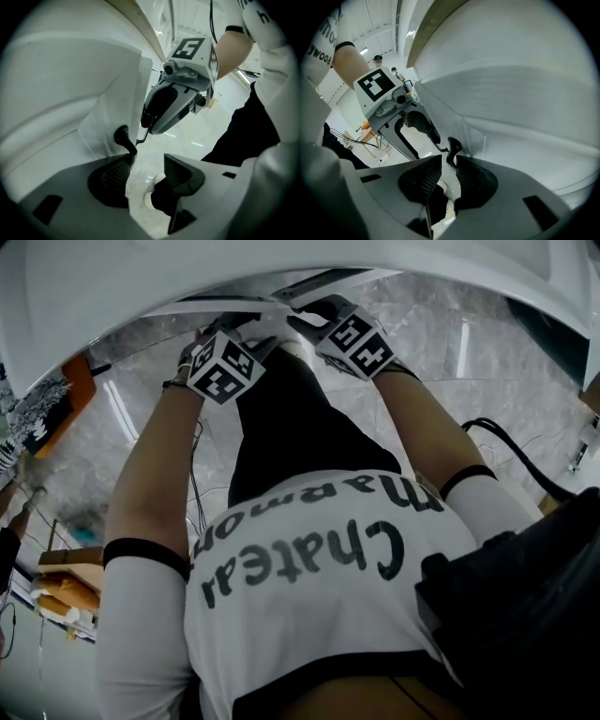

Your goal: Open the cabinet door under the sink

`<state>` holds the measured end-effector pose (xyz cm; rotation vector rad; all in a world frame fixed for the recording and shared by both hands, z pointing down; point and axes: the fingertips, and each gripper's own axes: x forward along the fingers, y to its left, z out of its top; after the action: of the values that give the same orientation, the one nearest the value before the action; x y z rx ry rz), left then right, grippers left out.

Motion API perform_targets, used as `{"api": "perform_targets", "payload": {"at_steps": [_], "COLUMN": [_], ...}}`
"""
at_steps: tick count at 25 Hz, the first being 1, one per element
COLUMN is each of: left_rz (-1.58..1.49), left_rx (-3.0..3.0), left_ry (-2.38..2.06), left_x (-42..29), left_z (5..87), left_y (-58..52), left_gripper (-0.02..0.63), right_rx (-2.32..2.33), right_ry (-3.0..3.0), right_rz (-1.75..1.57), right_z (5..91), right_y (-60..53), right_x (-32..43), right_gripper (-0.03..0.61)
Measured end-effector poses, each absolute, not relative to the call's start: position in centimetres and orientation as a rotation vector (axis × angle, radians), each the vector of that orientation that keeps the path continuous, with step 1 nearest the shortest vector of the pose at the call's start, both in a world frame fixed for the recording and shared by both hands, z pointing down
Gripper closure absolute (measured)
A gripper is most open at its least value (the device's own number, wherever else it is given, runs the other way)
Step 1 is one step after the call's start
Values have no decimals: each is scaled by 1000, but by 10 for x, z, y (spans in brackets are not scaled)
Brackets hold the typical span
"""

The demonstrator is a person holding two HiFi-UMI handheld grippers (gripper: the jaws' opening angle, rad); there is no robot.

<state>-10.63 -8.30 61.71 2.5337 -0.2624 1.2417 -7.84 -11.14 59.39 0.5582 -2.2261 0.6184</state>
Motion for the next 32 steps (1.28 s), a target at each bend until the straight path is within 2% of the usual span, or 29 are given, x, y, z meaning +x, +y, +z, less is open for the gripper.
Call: {"api": "perform_targets", "payload": {"at_steps": [4,6,32], "left_rz": [1228,1248,1524], "left_rx": [2495,2491,2497], "left_ry": [-263,-270,-47], "left_x": [-107,-106,-145], "left_z": [617,617,626], "left_y": [-74,-74,-10], "left_gripper": [410,410,411], "right_rx": [538,500,285], "right_ry": [-2213,-2210,-2085], "right_rz": [657,651,496], "right_z": [594,594,601], "right_y": [-100,-95,-36], "right_x": [-76,-75,-43], "right_gripper": [494,468,449]}}
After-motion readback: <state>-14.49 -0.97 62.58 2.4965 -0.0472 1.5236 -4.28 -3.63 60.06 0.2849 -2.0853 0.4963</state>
